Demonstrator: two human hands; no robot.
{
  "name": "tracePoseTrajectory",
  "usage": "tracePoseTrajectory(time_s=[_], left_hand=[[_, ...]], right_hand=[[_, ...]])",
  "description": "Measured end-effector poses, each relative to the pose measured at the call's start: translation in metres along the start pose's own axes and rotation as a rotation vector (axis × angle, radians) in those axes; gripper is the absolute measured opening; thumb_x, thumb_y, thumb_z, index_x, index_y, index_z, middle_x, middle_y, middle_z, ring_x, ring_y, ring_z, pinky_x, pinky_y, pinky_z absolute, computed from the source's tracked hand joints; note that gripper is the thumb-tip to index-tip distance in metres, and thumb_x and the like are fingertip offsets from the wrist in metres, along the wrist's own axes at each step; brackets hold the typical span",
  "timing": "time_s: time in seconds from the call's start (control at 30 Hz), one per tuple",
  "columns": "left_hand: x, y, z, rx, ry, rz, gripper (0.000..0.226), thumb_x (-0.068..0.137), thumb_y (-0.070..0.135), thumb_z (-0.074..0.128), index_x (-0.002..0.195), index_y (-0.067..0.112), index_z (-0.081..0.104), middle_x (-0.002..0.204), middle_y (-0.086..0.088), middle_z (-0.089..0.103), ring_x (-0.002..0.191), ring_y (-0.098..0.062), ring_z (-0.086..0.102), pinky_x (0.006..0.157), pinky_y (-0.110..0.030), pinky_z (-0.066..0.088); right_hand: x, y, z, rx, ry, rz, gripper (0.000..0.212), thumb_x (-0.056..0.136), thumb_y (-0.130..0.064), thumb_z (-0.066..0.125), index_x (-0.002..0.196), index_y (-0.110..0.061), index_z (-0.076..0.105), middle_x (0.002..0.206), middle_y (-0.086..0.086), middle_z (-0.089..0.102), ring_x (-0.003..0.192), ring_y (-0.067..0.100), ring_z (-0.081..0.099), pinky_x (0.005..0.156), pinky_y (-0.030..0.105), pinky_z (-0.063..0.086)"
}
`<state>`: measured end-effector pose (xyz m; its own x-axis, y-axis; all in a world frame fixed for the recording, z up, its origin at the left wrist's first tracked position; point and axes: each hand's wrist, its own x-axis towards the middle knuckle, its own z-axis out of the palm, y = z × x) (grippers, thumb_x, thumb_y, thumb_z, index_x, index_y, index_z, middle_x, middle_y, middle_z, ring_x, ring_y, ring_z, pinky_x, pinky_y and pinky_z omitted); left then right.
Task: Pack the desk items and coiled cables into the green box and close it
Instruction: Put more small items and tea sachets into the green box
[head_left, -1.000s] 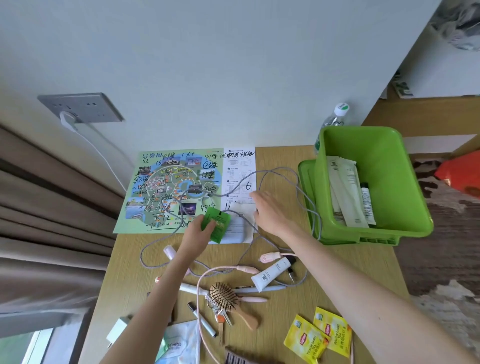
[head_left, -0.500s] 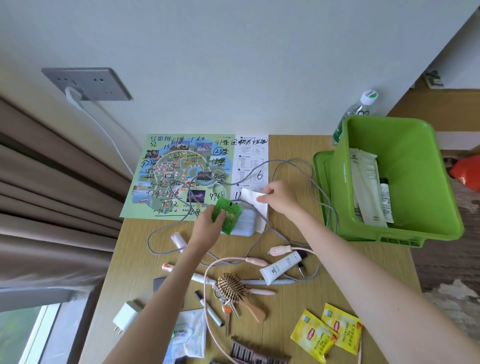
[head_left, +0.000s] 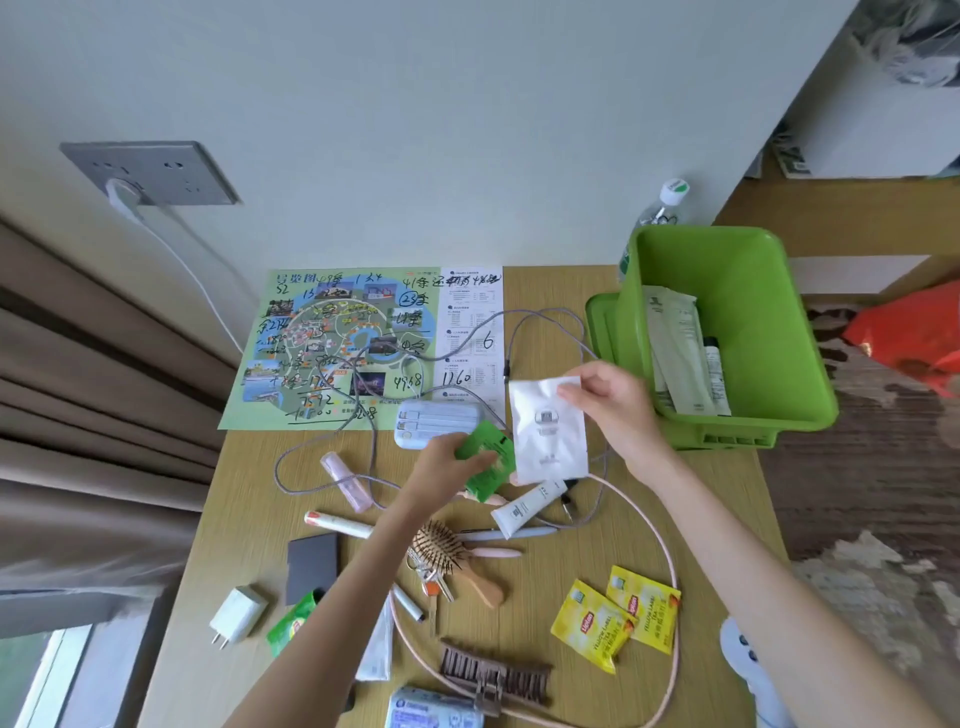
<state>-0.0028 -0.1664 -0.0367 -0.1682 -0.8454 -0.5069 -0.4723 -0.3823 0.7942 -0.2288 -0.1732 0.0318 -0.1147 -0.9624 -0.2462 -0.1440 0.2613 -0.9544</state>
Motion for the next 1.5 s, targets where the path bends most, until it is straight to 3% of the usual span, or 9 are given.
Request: tracePoseTrajectory(time_s=[0.2,0.47,0.57,0.73,0.87,1.0,1.13,1.3,1.5], left_hand=[[-0.016,0.004,0.05,0.22,-0.058,0.053,0.035,0.08,0.019,0.076,0.056,0.018,0.051,0.053,0.01,0.044,0.046,-0.001,0.043,0.051,-0.024,0.033],[-0.033,0.008,0.076,0.582,0.056,0.099,0.035,0.085,0.032,0.07,0.111,0.009,0.064,0.121,-0.002,0.05,0.103,-0.027,0.058,0.077,-0.034,0.043],[-0.038,0.007,0.082,0.677,0.119,0.12,0.034,0.086,0.032,0.068,0.114,0.013,0.063,0.121,-0.003,0.053,0.101,-0.027,0.06,0.075,-0.034,0.042],[-0.04,0.007,0.086,0.714,0.164,0.151,0.035,0.083,0.027,0.07,0.11,0.014,0.051,0.108,-0.007,0.061,0.098,-0.03,0.06,0.075,-0.036,0.042],[-0.037,0.009,0.088,0.763,0.115,0.136,0.047,0.081,0.029,0.072,0.118,0.013,0.049,0.115,-0.007,0.059,0.104,-0.028,0.058,0.081,-0.036,0.045],[-0.034,0.005,0.088,0.87,0.073,0.127,0.047,0.084,0.035,0.068,0.121,0.01,0.054,0.121,-0.008,0.053,0.115,-0.027,0.051,0.094,-0.035,0.044],[-0.037,0.007,0.087,0.882,0.062,0.181,0.037,0.089,0.034,0.06,0.114,0.009,0.048,0.109,-0.007,0.062,0.1,-0.025,0.058,0.078,-0.034,0.048],[-0.044,0.014,0.082,0.725,0.008,0.174,0.039,0.09,0.03,0.063,0.114,0.008,0.042,0.102,-0.009,0.063,0.09,-0.029,0.061,0.072,-0.039,0.05],[-0.057,0.025,0.086,0.534,-0.389,0.172,0.039,0.084,0.017,0.073,0.117,0.005,0.057,0.109,-0.008,0.065,0.102,-0.029,0.062,0.076,-0.028,0.045]], right_hand=[[-0.057,0.033,-0.025,-0.084,-0.089,0.009,0.008,0.083,0.003,0.069,0.089,-0.002,0.066,0.085,0.017,0.071,0.073,0.016,0.065,0.064,0.021,0.048],[-0.11,0.114,-0.056,-0.465,-0.208,0.203,0.018,0.084,-0.008,0.07,0.087,-0.023,0.06,0.073,-0.003,0.061,0.066,0.011,0.057,0.065,0.032,0.044],[-0.127,0.126,-0.057,-0.68,-0.152,0.242,0.04,0.082,-0.027,0.072,0.115,-0.021,0.049,0.093,-0.005,0.06,0.083,0.013,0.059,0.072,0.034,0.048],[-0.144,0.119,-0.043,-1.155,-0.153,0.191,0.082,0.058,-0.07,0.072,0.113,-0.017,0.042,0.112,-0.006,0.044,0.103,0.016,0.045,0.077,0.028,0.038],[-0.149,0.119,-0.031,-1.325,-0.14,0.215,0.087,0.062,-0.065,0.074,0.123,-0.014,0.039,0.124,0.001,0.045,0.111,0.019,0.044,0.092,0.029,0.037],[-0.151,0.119,-0.024,-1.186,-0.127,0.279,0.069,0.066,-0.048,0.082,0.11,-0.015,0.039,0.116,0.0,0.051,0.106,0.019,0.053,0.08,0.027,0.04],[-0.151,0.125,-0.027,-0.976,-0.123,0.324,0.056,0.068,-0.032,0.082,0.092,-0.019,0.033,0.088,-0.007,0.044,0.076,0.015,0.052,0.052,0.026,0.033],[-0.141,0.129,-0.042,-0.615,-0.014,0.362,0.042,0.073,-0.019,0.078,0.096,-0.019,0.042,0.09,-0.004,0.051,0.086,0.02,0.055,0.068,0.031,0.041],[-0.142,0.116,-0.069,-0.477,0.187,0.315,0.036,0.074,-0.014,0.075,0.075,-0.021,0.039,0.075,-0.003,0.049,0.07,0.021,0.051,0.059,0.032,0.035]])
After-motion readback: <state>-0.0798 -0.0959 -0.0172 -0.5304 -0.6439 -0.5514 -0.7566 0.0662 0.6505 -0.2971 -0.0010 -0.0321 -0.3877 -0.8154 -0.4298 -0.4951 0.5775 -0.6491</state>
